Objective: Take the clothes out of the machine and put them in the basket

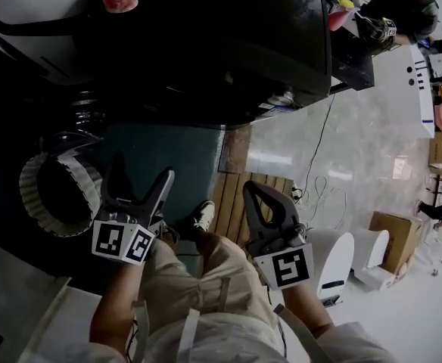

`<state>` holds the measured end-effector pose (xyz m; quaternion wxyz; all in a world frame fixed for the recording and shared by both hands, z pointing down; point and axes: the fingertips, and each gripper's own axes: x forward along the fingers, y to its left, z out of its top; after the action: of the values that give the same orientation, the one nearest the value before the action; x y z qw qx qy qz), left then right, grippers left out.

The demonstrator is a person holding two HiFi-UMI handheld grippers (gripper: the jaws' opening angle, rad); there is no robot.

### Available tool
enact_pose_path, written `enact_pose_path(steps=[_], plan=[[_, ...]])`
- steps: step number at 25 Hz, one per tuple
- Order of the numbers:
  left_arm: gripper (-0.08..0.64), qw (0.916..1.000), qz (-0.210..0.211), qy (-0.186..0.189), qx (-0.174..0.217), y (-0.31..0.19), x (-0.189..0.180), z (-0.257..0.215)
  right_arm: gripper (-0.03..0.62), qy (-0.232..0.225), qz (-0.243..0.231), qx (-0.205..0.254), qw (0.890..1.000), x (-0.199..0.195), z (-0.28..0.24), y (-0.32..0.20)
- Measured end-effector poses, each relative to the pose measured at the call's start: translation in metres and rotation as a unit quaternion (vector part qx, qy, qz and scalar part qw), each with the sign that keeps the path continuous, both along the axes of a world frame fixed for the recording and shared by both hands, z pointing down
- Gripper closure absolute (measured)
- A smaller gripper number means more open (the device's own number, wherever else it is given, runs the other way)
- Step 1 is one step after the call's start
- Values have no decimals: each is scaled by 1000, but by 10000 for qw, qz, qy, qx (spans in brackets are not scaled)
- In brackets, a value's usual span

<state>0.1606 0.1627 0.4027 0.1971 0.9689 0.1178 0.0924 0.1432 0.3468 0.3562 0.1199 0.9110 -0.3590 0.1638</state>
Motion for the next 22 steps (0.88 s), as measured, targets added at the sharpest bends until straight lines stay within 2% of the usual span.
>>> enact_pose_path(steps=[5, 10, 13, 22], plan=[[81, 9998, 26, 213, -1, -24, 17, 84, 580, 234, 24, -14, 9997, 16, 83, -30], [81, 9988, 165, 453, 59, -36, 25, 153, 580, 432, -227, -173, 9987, 30, 159, -60], [81, 9978, 264, 604, 68, -38, 36, 192, 580, 577, -356, -104, 9976, 42, 193, -78], [81, 9939, 396, 1026, 41, -37, 82, 276, 580, 961, -536, -142, 9938, 79, 287, -94]])
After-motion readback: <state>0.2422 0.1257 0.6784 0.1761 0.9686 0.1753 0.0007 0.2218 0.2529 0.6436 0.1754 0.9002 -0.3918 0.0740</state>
